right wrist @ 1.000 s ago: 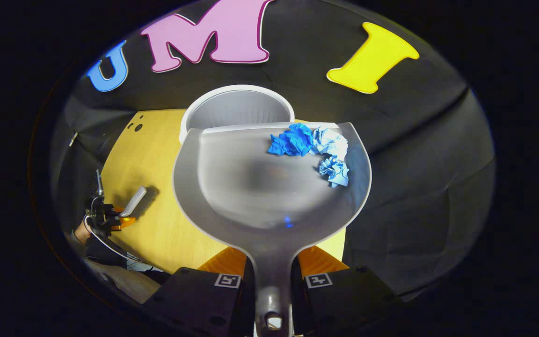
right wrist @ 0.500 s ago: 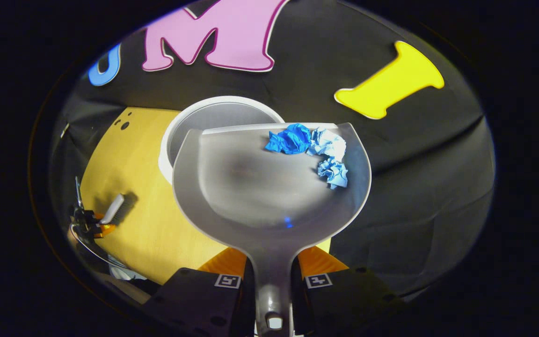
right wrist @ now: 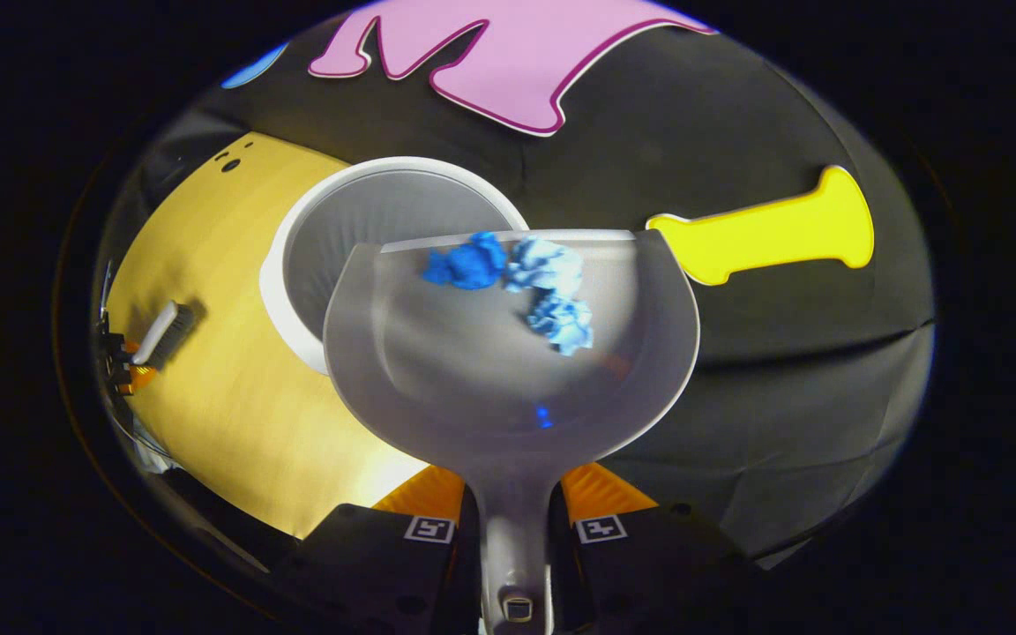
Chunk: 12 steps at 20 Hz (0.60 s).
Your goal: Pick up the small broom and dustpan from the desktop, sweep the trash into the dustpan with the broom, and then empty the trash into the garbage bin.
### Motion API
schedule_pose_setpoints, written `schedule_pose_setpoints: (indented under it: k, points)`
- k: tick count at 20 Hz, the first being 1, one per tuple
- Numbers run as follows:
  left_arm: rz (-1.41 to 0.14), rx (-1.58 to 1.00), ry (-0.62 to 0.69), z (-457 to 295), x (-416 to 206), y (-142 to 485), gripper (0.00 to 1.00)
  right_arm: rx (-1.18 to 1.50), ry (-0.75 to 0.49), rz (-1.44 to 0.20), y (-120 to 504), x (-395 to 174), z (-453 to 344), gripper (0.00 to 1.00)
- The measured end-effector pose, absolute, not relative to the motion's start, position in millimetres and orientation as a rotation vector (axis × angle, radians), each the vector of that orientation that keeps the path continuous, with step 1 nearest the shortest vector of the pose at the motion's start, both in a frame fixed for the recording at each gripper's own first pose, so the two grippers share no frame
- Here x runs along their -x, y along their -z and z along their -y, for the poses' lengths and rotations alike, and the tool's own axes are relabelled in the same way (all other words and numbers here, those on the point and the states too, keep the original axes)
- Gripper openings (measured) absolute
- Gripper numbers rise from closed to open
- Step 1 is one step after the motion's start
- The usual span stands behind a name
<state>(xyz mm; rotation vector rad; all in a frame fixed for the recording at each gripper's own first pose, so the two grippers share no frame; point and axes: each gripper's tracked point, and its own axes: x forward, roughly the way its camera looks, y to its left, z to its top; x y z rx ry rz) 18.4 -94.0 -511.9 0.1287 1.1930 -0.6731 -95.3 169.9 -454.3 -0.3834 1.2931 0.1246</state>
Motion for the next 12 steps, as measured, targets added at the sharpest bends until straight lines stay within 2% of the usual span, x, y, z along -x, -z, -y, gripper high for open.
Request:
schedule_pose_setpoints:
  k: [6, 12]
  points:
    - [-1.161, -0.150, 0.699, 88.2, -19.1, 502.2, 0.26, 0.663, -0.126, -1.331, 440.3, 79.2, -159.0, 0.35]
    - [-1.154, -0.141, 0.677, 84.3, -12.1, 495.3, 0.26, 0.892, -0.206, -1.335, 422.4, 62.9, -162.8, 0.35]
